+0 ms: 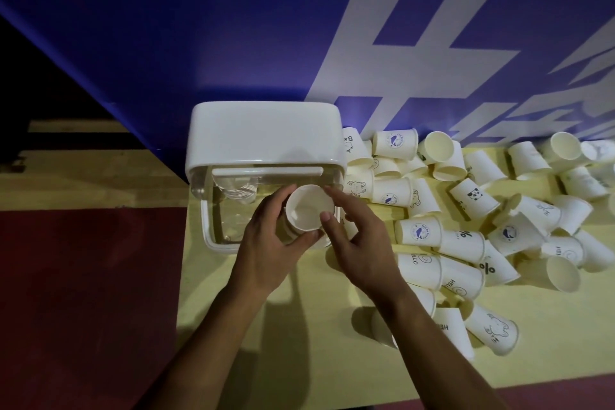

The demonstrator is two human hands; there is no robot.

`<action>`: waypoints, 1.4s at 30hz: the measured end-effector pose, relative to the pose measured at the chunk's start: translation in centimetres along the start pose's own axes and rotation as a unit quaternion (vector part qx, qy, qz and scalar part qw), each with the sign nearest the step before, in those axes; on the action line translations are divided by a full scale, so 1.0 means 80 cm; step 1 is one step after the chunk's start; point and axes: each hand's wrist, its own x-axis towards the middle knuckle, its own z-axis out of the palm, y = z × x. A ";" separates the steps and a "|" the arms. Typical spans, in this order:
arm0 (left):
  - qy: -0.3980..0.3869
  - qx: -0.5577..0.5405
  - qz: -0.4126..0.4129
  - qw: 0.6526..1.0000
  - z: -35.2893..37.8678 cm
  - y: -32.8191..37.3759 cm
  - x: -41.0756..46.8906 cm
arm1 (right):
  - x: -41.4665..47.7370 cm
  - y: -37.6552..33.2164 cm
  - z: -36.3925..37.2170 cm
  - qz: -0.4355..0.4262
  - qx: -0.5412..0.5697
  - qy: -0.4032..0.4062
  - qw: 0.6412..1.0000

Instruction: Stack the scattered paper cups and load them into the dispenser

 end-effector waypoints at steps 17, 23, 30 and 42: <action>-0.062 0.075 -0.075 0.992 0.008 -0.043 0.008 | 0.002 0.049 0.033 0.002 -0.051 -0.027 0.998; -0.072 0.099 -0.076 0.990 0.006 -0.031 0.009 | 0.004 0.047 0.027 0.002 -0.064 -0.041 0.997; -0.007 0.151 0.025 0.988 0.039 0.048 -0.035 | -0.015 0.047 -0.071 0.032 -0.023 0.033 0.999; -0.215 0.195 0.157 0.944 0.357 0.205 0.067 | -0.045 0.179 -0.379 0.170 -0.043 0.220 0.960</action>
